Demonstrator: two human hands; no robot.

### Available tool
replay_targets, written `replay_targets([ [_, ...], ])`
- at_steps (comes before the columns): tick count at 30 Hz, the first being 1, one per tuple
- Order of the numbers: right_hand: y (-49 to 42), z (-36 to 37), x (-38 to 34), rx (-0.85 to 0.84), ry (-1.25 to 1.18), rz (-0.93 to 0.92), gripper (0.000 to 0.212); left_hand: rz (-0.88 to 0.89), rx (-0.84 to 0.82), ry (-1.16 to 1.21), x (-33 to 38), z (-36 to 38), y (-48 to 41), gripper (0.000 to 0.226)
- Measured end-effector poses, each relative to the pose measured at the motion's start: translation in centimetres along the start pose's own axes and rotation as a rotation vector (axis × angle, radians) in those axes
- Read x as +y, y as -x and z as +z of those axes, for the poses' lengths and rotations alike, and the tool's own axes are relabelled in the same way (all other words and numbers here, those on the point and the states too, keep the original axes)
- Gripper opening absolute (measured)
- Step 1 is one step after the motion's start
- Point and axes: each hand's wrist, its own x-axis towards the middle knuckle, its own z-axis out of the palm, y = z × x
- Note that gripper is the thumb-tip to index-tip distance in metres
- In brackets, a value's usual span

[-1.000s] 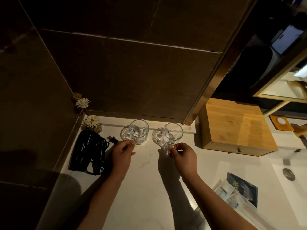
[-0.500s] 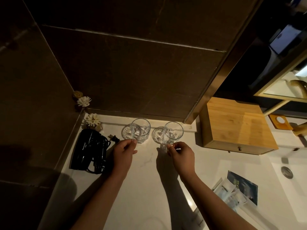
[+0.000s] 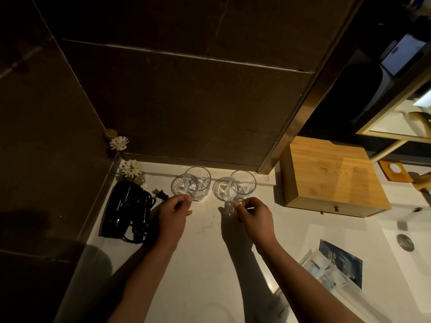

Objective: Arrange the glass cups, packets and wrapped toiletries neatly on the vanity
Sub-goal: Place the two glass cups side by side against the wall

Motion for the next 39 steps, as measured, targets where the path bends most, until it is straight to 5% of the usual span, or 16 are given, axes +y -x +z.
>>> replay_targets([
  [3, 1.1, -0.8, 1.2, 0.032, 0.014, -0.045, 0.023, -0.016, 0.007, -0.013, 0.0, 0.0, -0.1, 0.018],
  [5, 2.2, -1.2, 3.1, 0.113, 0.194, -0.129, 0.024, -0.017, 0.014, -0.017, 0.1, -0.1, -0.1, 0.008],
  [8, 3.9, -0.8, 5.6, 0.108, 0.528, -0.231, 0.041, -0.014, 0.053, 0.001, 0.1, 0.0, 0.0, 0.022],
  [11, 4.8, 0.2, 6.6, 0.112, 0.631, -0.249, 0.057, -0.015, 0.078, 0.046, 0.5, 0.6, 0.5, 0.019],
  [39, 5.7, 0.3, 6.2, 0.123, 0.687, -0.250, 0.063, -0.024, 0.092, 0.020, 0.7, 2.4, 2.1, 0.021],
])
